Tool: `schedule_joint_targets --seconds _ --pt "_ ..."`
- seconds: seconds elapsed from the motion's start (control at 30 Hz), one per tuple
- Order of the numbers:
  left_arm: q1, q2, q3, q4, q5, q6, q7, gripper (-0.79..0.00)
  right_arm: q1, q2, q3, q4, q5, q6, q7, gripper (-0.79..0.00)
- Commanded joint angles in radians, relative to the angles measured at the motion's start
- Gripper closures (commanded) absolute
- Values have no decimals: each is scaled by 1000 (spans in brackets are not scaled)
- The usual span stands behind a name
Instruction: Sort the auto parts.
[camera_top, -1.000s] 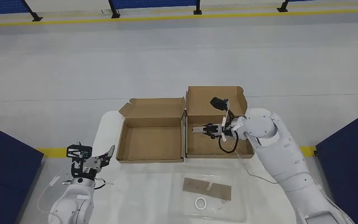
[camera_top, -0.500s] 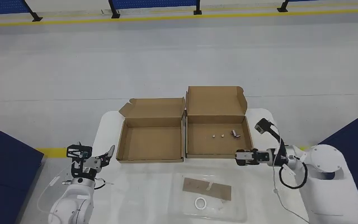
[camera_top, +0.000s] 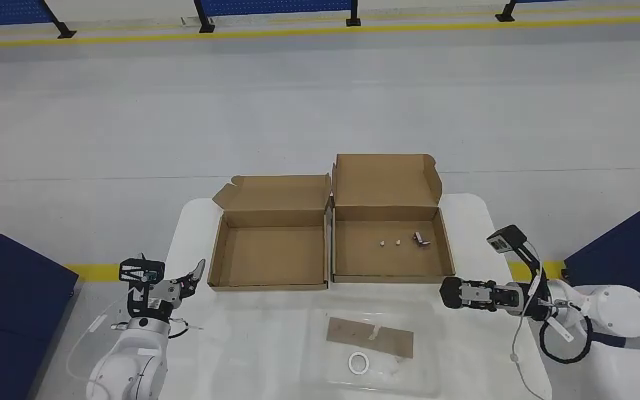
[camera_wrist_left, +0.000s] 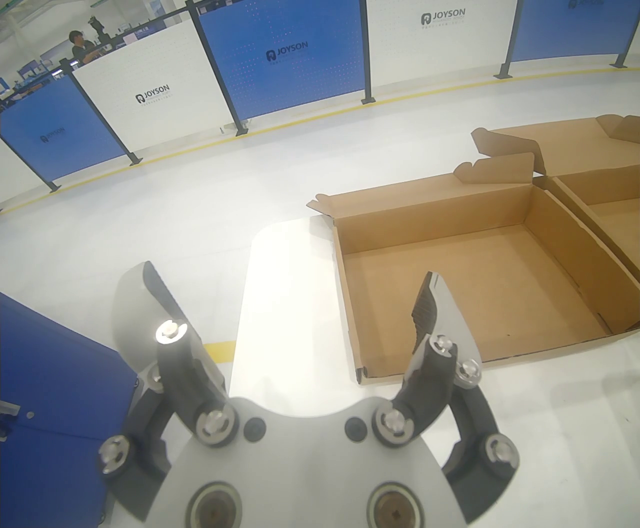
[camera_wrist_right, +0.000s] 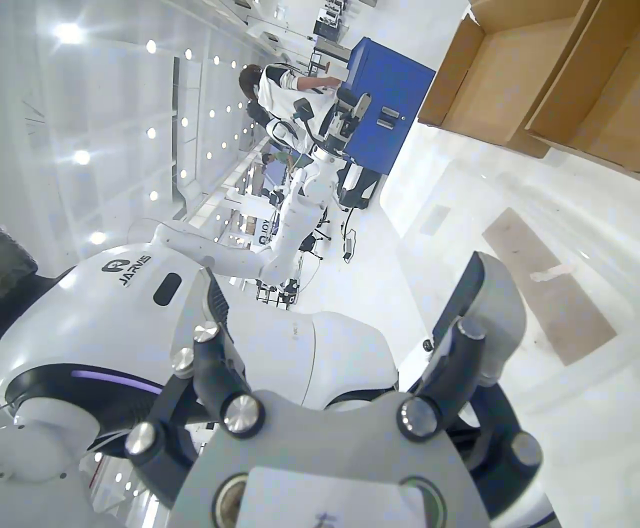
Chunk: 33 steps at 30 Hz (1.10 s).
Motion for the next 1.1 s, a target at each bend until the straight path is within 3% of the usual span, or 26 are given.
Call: schedule_joint_targets --seconds 0.0,0.53,0.77,1.07 --pt "0 0 0 0 0 0 0 -785 0 0 0 0 0 0 0 -785" --pt "-2 0 0 -6 2 2 -8 -785 0 0 0 0 0 0 0 -785" --pt "37 3 28 -201 56 -65 -201 -785 0 0 0 0 0 0 0 -785" --pt "37 3 28 -201 56 -65 -201 -785 0 0 0 0 0 0 0 -785"
